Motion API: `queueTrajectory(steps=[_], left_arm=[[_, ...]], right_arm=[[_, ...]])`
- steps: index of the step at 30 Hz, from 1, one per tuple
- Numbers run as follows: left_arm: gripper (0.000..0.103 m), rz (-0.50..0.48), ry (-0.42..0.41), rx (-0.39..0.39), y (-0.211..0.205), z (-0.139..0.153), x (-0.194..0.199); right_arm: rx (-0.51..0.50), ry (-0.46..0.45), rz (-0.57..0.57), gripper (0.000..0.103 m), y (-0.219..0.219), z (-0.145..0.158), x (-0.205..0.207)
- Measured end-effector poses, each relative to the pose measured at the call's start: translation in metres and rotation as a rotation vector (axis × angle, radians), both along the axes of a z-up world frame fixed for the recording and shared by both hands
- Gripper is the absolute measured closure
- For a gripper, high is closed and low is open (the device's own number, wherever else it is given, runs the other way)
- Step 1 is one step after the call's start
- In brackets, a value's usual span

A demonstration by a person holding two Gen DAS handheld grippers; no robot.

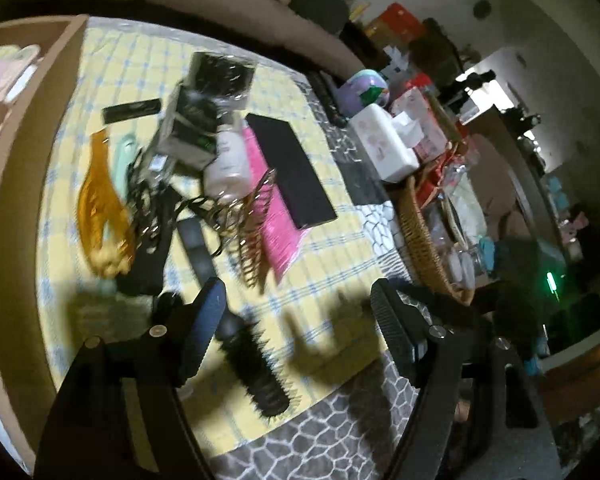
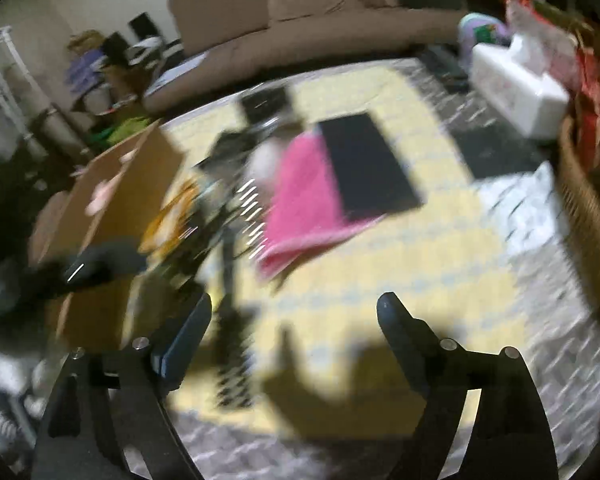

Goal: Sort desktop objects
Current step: 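Grasp the black rectangular case on the pink cloth with the right gripper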

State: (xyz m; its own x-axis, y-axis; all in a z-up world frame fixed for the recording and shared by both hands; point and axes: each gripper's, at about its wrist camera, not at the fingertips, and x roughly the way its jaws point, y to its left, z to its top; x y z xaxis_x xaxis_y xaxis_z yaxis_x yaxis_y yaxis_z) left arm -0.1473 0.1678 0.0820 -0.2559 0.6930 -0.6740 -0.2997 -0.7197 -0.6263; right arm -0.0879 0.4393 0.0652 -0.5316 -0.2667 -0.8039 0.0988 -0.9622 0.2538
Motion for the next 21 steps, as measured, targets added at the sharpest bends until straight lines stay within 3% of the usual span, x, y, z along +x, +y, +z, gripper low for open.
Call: queueTrajectory(steps=[2, 4, 9, 14, 21], left_arm=[[0.011, 0.006, 0.006, -0.006, 0.005, 0.001, -0.007], [0.0, 0.026, -0.009, 0.021, 0.007, -0.001, -0.02], [0.0, 0.051, -0.045, 0.039, 0.011, -0.008, -0.041], [0.0, 0.046, -0.065, 0.064, 0.013, -0.019, -0.05], [0.0, 0.05, -0.092, 0.079, 0.013, -0.032, -0.058]], right_arm=[[0.044, -0.018, -0.008, 0.014, 0.012, -0.003, -0.03], [0.114, -0.03, -0.005, 0.013, 0.017, -0.01, -0.058], [0.233, -0.069, 0.026, 0.013, 0.026, -0.039, -0.107], [0.277, -0.102, 0.075, 0.013, 0.03, -0.064, -0.14], [0.168, -0.117, 0.095, 0.012, 0.036, -0.071, -0.153]])
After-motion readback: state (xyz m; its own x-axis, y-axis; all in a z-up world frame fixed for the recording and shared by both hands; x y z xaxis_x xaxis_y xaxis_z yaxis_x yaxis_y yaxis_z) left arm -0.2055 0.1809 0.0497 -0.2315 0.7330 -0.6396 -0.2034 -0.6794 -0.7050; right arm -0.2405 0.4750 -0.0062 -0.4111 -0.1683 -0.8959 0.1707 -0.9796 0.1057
